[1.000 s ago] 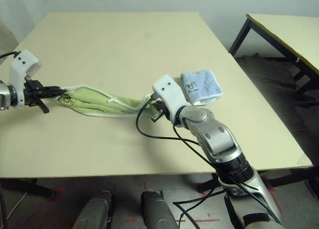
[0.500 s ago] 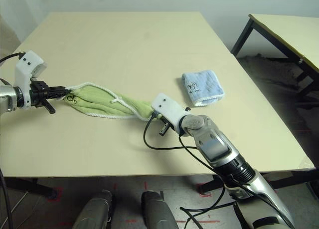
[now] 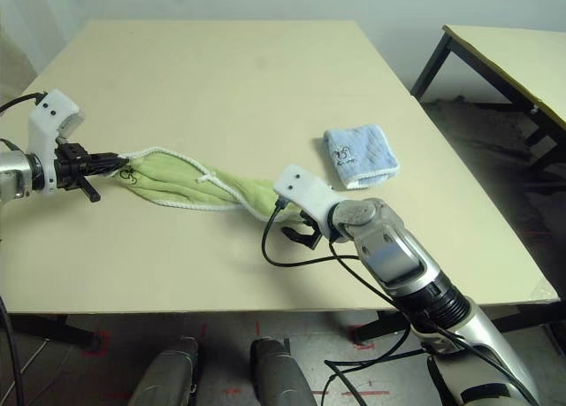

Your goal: Fold the towel and set it aside.

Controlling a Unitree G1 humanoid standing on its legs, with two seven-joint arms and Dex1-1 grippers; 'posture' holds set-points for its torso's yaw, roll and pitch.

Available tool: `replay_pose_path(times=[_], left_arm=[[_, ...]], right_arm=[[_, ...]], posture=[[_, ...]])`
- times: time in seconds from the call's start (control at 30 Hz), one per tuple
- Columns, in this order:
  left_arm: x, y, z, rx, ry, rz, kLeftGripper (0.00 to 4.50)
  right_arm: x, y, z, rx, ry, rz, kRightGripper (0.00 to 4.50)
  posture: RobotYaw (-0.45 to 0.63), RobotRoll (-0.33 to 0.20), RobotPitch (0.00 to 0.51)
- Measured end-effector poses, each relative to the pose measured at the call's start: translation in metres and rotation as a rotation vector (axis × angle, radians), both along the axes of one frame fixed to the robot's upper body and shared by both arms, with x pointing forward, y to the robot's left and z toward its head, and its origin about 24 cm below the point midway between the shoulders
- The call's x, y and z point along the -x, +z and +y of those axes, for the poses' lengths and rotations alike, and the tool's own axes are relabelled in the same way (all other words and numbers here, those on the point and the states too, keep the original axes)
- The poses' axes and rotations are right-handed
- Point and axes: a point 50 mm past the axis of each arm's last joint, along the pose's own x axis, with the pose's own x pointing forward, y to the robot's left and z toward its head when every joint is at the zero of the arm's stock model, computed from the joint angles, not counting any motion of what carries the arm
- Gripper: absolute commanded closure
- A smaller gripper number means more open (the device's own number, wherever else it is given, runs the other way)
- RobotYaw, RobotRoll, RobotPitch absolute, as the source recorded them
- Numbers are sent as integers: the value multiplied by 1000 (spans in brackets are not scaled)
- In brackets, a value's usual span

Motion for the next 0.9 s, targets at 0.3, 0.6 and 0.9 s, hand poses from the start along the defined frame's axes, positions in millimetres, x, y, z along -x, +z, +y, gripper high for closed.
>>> replay_pose_path(times=[0.3,0.6,0.9], left_arm=[[0,-3,-2,5,-1,-3,4500],[-1,-3,-2,4,-2,-9,4500],[-1,-3,-1,2,4,-9,4500]], right_arm=[[3,8,19,112,29,-43,33],[6,-1,39,168,57,-4,33],[7,-11,41,193,64,28,2291]], posture=[[26,0,124],[35,0,122],[46,0,119]])
